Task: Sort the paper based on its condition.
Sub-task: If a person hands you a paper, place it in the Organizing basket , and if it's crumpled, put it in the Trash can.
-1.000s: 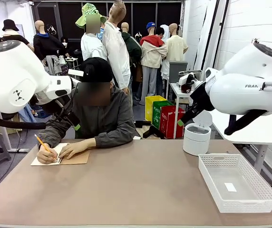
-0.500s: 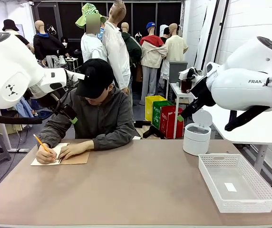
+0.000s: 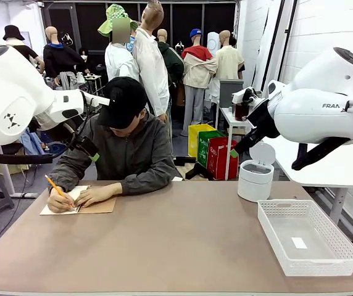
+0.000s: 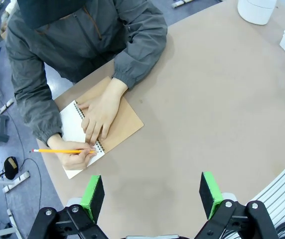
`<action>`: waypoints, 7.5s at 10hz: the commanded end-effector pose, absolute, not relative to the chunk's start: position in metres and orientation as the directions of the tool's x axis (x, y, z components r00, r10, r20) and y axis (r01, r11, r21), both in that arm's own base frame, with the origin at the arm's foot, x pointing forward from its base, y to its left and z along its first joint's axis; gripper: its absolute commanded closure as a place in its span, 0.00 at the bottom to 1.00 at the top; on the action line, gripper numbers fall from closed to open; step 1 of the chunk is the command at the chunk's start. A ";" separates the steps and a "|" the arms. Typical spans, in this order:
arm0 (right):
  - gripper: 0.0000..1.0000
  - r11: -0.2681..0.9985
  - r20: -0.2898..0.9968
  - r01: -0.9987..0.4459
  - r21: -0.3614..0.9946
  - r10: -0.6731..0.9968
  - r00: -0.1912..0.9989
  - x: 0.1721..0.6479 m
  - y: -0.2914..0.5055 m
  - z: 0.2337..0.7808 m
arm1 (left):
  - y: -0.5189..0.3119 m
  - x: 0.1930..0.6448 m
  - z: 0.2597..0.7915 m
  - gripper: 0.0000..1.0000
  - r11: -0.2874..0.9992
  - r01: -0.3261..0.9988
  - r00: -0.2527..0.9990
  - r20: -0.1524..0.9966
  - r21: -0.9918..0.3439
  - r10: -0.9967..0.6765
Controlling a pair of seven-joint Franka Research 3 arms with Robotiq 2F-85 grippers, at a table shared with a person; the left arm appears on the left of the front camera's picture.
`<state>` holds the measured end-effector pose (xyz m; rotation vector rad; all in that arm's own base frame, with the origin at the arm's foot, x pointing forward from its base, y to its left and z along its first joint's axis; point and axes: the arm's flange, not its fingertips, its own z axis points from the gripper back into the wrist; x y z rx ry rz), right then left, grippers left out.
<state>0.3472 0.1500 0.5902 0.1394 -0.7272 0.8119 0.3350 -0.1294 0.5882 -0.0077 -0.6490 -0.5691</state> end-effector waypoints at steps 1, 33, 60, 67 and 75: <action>0.00 0.693 0.640 -0.704 -0.154 0.613 0.464 0.347 0.150 0.590 | -0.130 0.336 0.590 0.00 0.848 0.504 0.651 0.572 0.167 -0.499; 0.00 0.693 0.640 -0.704 -0.154 0.613 0.464 0.347 0.150 0.590 | -0.130 0.336 0.590 0.00 0.848 0.504 0.651 0.572 0.167 -0.499; 0.00 0.693 0.640 -0.704 -0.154 0.613 0.464 0.347 0.150 0.590 | -0.130 0.336 0.590 0.00 0.848 0.504 0.651 0.572 0.167 -0.499; 0.00 0.693 0.640 -0.704 -0.154 0.613 0.464 0.347 0.150 0.590 | -0.130 0.336 0.590 0.00 0.848 0.504 0.651 0.572 0.167 -0.499; 0.00 0.693 0.640 -0.704 -0.154 0.613 0.464 0.347 0.150 0.590 | -0.130 0.336 0.590 0.00 0.848 0.504 0.651 0.572 0.167 -0.499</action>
